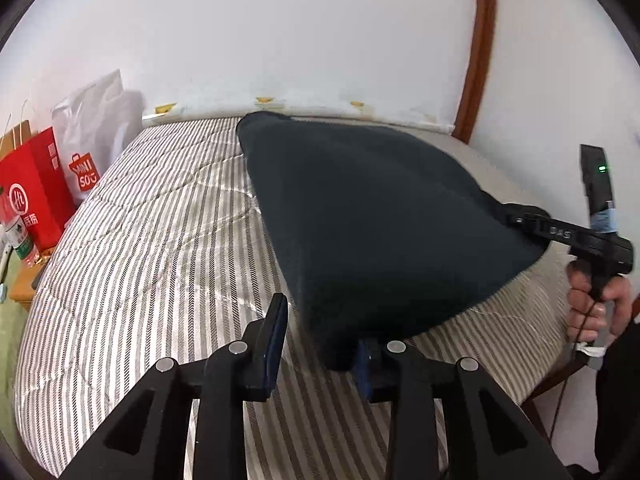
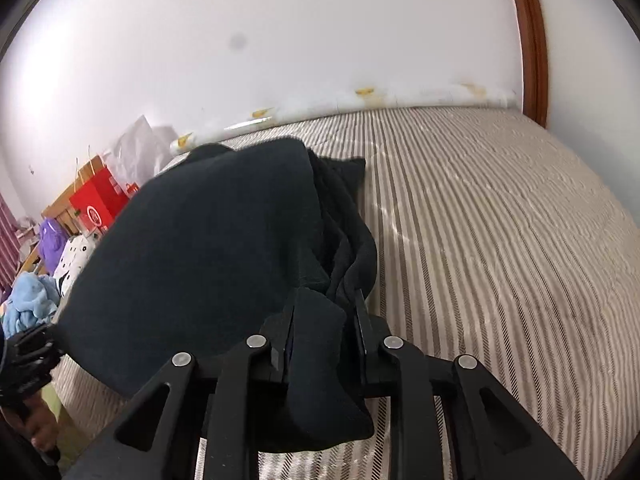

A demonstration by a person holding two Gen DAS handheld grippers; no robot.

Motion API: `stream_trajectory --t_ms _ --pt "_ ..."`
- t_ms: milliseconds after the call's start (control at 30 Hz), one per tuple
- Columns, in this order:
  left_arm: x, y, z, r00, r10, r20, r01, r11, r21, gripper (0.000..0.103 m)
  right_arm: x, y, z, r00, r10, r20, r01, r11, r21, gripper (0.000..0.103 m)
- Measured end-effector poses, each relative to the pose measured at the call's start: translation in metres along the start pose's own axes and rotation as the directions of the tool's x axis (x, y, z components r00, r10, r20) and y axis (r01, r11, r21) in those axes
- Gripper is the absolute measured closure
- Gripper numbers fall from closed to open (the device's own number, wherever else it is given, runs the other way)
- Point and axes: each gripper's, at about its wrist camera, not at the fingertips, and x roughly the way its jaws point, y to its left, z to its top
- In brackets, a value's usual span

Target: Fold small clothes

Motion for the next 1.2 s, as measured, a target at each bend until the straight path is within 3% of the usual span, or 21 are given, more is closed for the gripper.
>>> stream_trajectory --t_ms 167,600,867,1100,1200 --pt "-0.013 0.020 -0.004 0.999 -0.030 0.017 0.031 0.998 -0.054 0.059 -0.011 -0.002 0.018 1.000 0.008 0.005 -0.008 1.000 -0.016 0.072" --pt "-0.028 0.019 0.011 0.999 -0.042 -0.026 0.041 0.998 -0.052 0.058 0.000 0.010 0.103 0.999 -0.003 0.044 0.006 0.997 -0.077 0.066" --pt "-0.032 0.033 0.023 0.999 0.026 -0.019 -0.028 0.995 -0.100 0.056 0.035 0.025 0.124 0.999 0.026 -0.024 -0.028 0.996 -0.088 0.064" --pt "-0.007 0.056 0.047 0.997 0.078 -0.002 -0.078 0.989 -0.122 0.051 0.064 0.034 0.135 0.998 0.026 -0.066 -0.033 0.994 -0.109 0.048" --pt "0.007 0.065 0.056 0.998 0.069 -0.005 -0.069 0.987 -0.143 0.051 0.088 0.032 0.142 0.992 0.045 -0.114 -0.054 0.996 -0.074 0.047"
